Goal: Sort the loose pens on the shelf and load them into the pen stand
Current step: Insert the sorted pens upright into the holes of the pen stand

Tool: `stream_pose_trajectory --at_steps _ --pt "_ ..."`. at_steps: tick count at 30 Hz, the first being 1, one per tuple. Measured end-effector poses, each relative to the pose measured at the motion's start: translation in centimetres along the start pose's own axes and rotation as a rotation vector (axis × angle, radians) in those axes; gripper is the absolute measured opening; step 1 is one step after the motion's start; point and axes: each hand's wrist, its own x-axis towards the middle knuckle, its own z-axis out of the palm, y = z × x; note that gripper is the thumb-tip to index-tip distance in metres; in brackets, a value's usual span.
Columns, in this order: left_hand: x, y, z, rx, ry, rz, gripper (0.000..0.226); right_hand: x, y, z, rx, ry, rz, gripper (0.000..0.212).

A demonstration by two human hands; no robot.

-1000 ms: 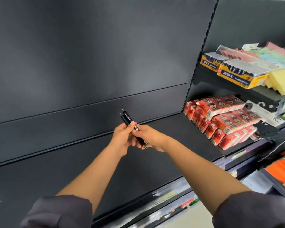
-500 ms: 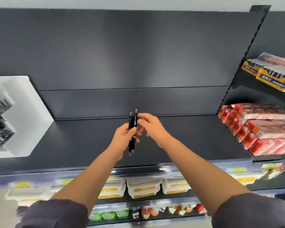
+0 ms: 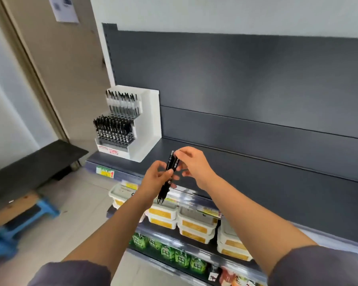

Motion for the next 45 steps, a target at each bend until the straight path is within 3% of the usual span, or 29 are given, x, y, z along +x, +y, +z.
stream_pose_trajectory --at_steps 7,14,19,24,28,35,45 --pt "-0.8 -0.2 -14.9 0.161 0.302 0.041 0.010 4.2 -1.5 15.1 -0.037 -0.124 -0.019 0.009" --pt "0.3 -0.7 -24.5 0.120 0.361 0.034 0.016 7.5 -1.2 23.5 -0.083 -0.096 -0.037 0.011" --pt "3.1 -1.2 -27.1 0.136 0.288 0.018 0.016 10.8 -0.6 25.0 -0.116 -0.047 -0.059 0.006" --pt "8.3 -1.3 -28.5 0.200 0.271 0.001 0.014 15.8 -0.5 24.9 -0.192 -0.002 -0.111 0.014" --pt "12.3 -0.7 -29.7 0.410 0.313 0.083 0.014 20.0 -1.1 24.5 -0.265 0.053 -0.192 0.017" --pt "18.0 1.0 -32.4 0.566 0.339 0.196 0.017 25.5 -2.6 24.3 -0.413 0.090 -0.327 0.010" --pt "23.5 0.3 -34.6 0.759 0.153 0.377 0.033 28.6 -1.7 27.0 -0.620 0.114 -0.330 0.011"
